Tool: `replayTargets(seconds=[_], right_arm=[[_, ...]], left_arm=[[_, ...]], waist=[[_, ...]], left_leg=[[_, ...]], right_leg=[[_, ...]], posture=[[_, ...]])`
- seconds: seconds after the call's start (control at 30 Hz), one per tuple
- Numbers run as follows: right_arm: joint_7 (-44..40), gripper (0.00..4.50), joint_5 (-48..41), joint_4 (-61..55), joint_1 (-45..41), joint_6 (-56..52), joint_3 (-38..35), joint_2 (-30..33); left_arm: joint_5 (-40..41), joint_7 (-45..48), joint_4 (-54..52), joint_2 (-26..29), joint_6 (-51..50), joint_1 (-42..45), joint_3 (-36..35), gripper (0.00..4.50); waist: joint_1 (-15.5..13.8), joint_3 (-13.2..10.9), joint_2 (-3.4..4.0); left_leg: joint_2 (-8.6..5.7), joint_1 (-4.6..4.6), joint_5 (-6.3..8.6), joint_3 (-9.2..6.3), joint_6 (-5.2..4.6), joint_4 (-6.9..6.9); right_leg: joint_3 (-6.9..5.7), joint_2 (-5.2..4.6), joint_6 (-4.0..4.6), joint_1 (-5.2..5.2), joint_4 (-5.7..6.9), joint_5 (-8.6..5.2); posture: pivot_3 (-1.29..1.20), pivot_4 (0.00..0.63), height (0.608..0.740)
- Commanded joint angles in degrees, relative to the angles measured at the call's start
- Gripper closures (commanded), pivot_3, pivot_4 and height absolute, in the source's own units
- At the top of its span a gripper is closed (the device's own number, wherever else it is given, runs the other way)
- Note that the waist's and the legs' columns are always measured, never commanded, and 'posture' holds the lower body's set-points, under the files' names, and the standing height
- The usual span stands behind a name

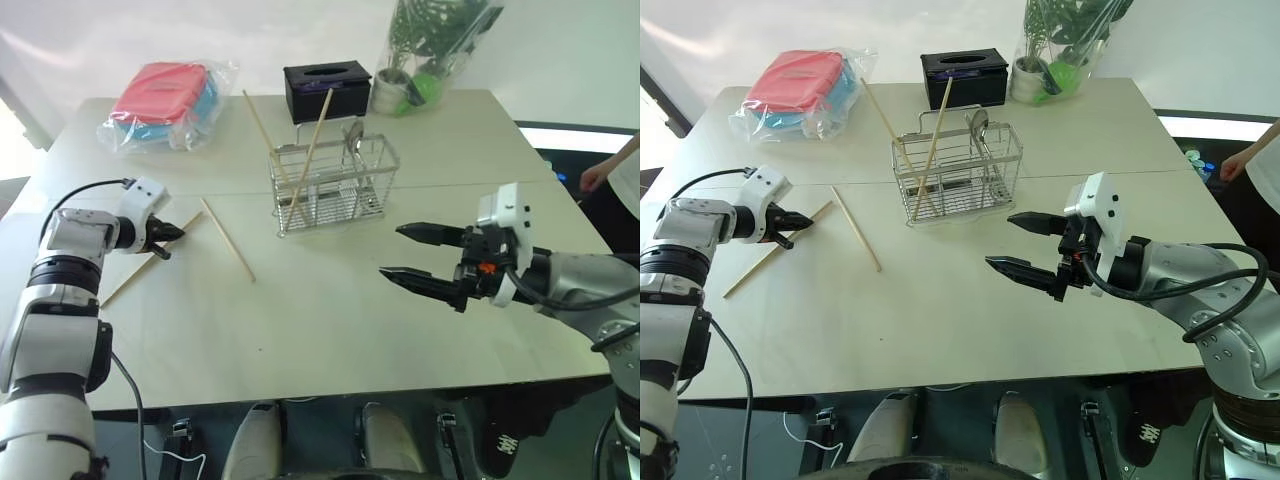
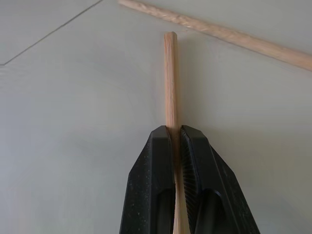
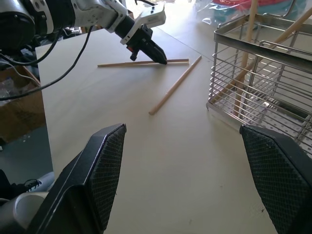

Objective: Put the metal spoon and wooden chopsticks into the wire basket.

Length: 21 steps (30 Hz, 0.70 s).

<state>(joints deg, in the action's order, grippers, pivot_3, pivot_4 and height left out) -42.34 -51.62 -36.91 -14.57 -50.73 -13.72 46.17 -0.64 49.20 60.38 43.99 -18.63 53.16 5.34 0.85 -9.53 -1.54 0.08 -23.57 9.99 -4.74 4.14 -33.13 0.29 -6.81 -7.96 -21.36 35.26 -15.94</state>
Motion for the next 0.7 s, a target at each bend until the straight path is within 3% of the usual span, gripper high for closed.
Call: replayTargets(seconds=[0.03, 0.2, 0.33, 0.47, 0.7], right_arm=[[0.1, 0.64, -1.2, -1.5, 0.7, 1.3, -1.8, 0.8], [0.5, 0.64, -1.9, -1.8, 2.2, 1.3, -2.6, 0.8], [1.1, 0.64, -2.4, -1.9, 2.4, 1.4, -2.6, 0.9], [1.7, 0.64, -2.9, -1.9, 2.3, 1.3, -2.5, 0.8], [3.8, 0.64, -4.8, -3.5, 2.4, 0.5, -3.6, 1.4]], left_arm=[[4.7, -6.4, -5.2, 3.0, 0.2, 1.2, -9.1, 4.46], [19.5, -17.7, -22.3, 0.2, -7.8, 3.5, -28.0, 4.46], [28.8, -26.0, -36.0, -5.1, -13.2, 9.1, -35.4, 4.46], [30.9, -30.8, -41.2, -11.6, -11.9, 15.6, -33.7, 4.46], [27.5, -28.5, -31.3, -23.1, 0.4, 24.5, -27.1, 4.46]], waist=[[-0.1, -0.1, -0.15], [-0.6, -0.3, -0.51], [-1.4, -0.3, -0.61], [-1.5, -0.3, -0.60], [-1.5, -0.3, -0.60]], left_leg=[[0.00, -0.04, 0.00, -0.01, 0.00, 0.00], [0.00, -0.34, -0.01, -0.15, 0.01, -0.07], [-0.03, -0.36, -0.01, -0.20, 0.02, -0.16], [-0.03, -0.33, -0.03, -0.20, 0.05, -0.28], [-0.04, -0.31, -0.03, -0.15, 0.05, -0.35]], right_leg=[[-0.01, 0.00, -0.05, -0.02, 0.00, 0.01], [-0.15, -0.01, -0.13, -0.11, -0.03, 0.05], [-0.20, -0.02, -0.23, -0.04, -0.07, 0.11], [-0.26, -0.02, -0.24, 0.08, -0.07, 0.11], [-0.27, -0.01, -0.25, 0.17, -0.11, 0.11]], posture=[[0.00, 0.150, 0.710], [0.00, 0.150, 0.710], [0.00, 0.150, 0.710], [0.00, 0.150, 0.710], [0.00, 0.150, 0.710]])
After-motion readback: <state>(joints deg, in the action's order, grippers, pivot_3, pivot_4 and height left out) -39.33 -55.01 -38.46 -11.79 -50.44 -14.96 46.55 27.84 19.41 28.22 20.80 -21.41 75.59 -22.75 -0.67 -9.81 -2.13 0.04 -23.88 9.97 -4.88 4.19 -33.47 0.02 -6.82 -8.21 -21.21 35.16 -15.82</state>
